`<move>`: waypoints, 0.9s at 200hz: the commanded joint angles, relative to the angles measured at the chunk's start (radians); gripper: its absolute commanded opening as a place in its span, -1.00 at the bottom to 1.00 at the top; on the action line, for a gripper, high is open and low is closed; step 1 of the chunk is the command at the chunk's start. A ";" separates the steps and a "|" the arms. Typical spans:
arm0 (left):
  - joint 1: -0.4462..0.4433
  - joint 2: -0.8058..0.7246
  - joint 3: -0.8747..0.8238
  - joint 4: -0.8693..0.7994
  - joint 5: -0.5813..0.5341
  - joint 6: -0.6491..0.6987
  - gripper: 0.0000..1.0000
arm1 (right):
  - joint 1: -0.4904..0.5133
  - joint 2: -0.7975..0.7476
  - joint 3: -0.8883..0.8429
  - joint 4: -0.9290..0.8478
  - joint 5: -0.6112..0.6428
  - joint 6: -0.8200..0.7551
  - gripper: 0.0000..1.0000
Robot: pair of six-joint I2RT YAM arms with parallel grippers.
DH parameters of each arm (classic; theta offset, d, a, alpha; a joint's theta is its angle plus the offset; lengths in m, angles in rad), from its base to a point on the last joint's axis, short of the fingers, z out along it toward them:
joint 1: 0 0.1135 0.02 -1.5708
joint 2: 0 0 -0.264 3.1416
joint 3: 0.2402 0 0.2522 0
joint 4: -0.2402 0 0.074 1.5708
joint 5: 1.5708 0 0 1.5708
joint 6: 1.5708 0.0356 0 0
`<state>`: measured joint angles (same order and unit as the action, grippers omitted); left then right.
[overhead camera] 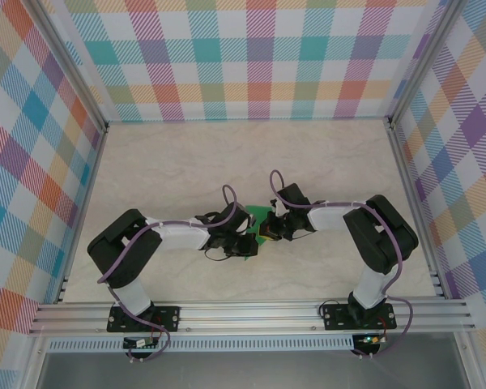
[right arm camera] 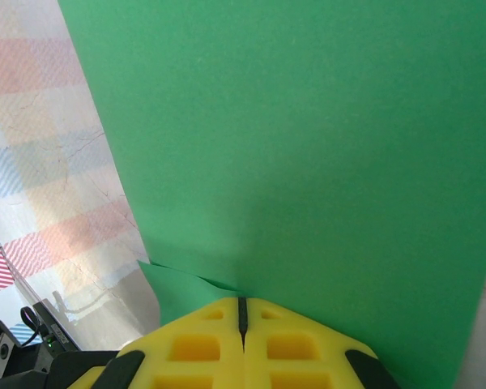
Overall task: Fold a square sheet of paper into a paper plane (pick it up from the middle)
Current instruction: Third fold the triangle at the center of the table.
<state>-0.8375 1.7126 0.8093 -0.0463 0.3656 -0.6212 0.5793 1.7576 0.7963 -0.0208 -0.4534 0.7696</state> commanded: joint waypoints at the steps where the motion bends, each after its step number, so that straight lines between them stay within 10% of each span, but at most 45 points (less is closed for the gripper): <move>1: -0.002 -0.010 -0.041 -0.017 -0.004 -0.008 -0.84 | 0.007 0.036 -0.018 -0.095 0.082 -0.017 -0.98; 180: 0.024 -0.068 -0.089 -0.084 -0.070 0.024 -0.85 | 0.007 0.053 -0.006 -0.124 0.102 -0.025 -0.98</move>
<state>-0.8276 1.6463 0.7490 -0.0540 0.3386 -0.6205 0.5827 1.7580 0.8028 -0.0349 -0.4446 0.7692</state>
